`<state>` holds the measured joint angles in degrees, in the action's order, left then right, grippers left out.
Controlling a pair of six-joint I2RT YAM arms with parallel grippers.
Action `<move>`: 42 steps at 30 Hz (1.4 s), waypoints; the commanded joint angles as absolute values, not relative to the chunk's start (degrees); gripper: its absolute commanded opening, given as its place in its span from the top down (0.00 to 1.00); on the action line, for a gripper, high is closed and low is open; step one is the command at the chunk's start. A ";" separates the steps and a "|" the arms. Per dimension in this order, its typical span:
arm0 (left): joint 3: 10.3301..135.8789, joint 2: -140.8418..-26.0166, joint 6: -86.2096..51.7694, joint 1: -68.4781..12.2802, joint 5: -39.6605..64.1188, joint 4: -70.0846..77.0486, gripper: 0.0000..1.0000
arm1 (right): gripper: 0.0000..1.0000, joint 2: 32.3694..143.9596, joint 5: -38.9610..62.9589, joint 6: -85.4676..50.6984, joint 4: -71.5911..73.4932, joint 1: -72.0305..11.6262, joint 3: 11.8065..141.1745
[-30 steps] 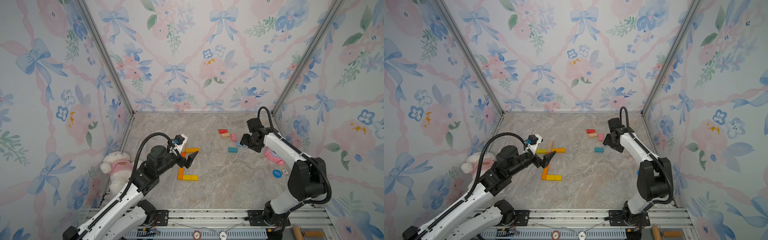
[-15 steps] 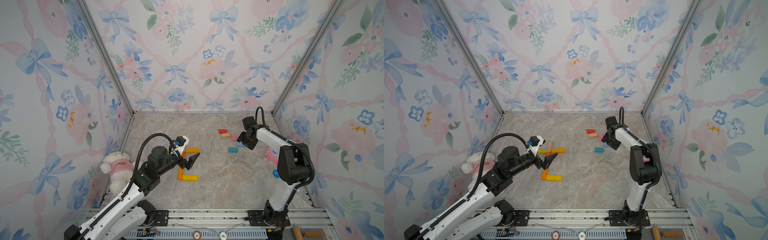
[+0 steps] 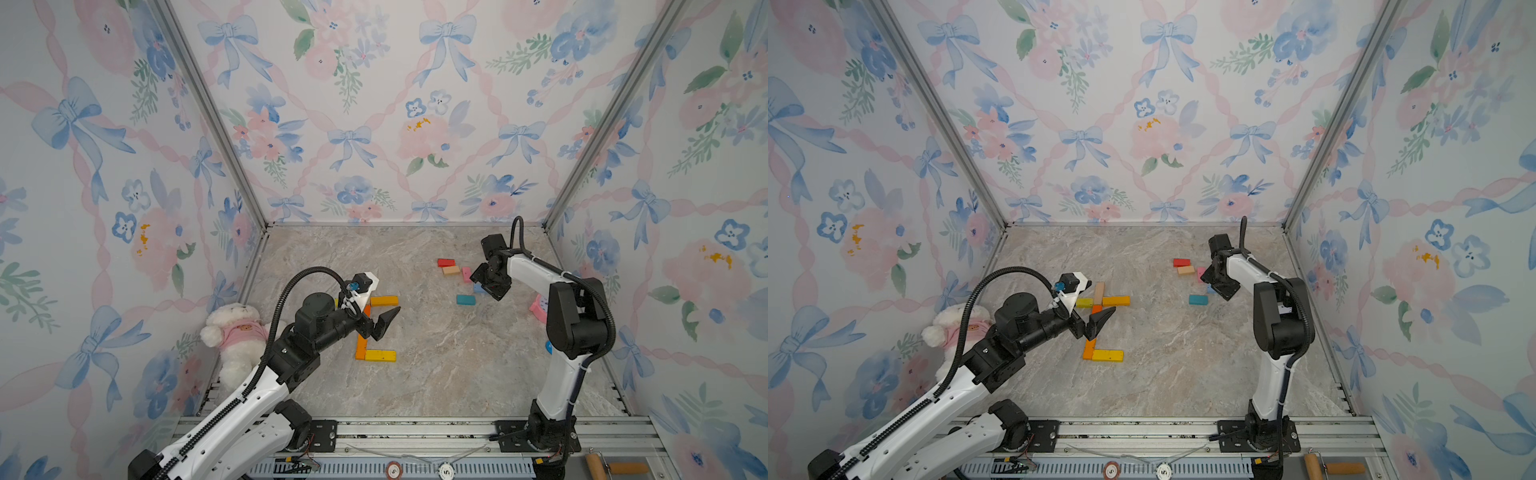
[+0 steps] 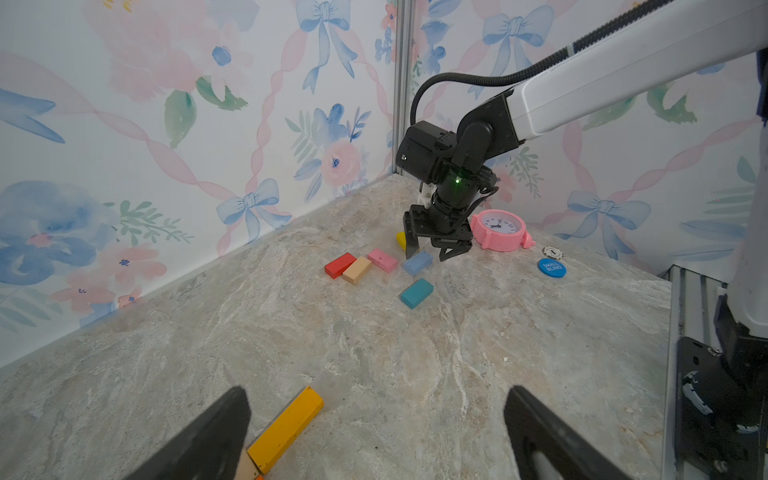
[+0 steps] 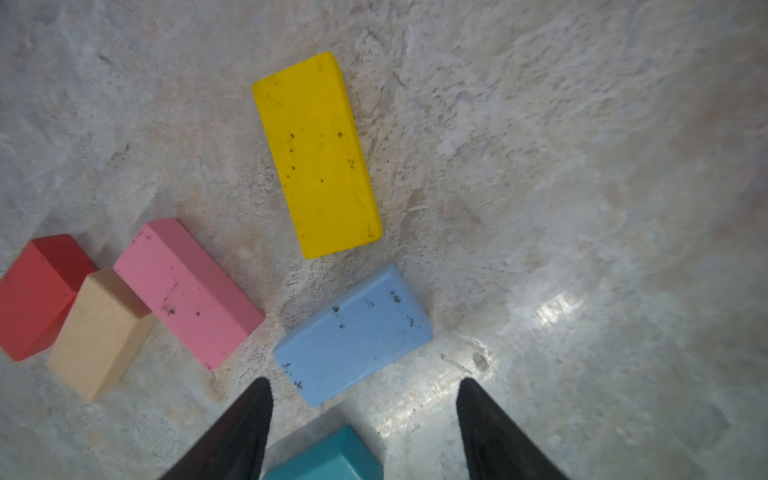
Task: Assemble the letter t with building blocks
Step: Pick up the building block from the center of the board.
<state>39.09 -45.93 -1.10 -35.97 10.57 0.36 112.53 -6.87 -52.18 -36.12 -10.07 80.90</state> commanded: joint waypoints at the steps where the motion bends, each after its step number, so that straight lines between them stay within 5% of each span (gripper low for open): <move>1: 37.95 -45.04 -0.53 -35.82 11.34 2.52 0.02 | 0.27 113.53 -6.98 -54.55 -35.59 -9.50 82.60; 24: 37.47 -44.38 -0.22 -35.82 12.48 2.81 0.02 | 0.28 116.94 -8.25 -55.60 -36.02 -8.70 83.85; 42: 37.42 -44.65 0.09 -35.84 14.28 2.90 0.02 | 0.44 116.63 -8.68 -52.85 -37.16 -9.19 83.24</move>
<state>38.04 -45.25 -1.06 -35.97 12.97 1.21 116.71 -7.35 -53.74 -35.31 -9.04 82.94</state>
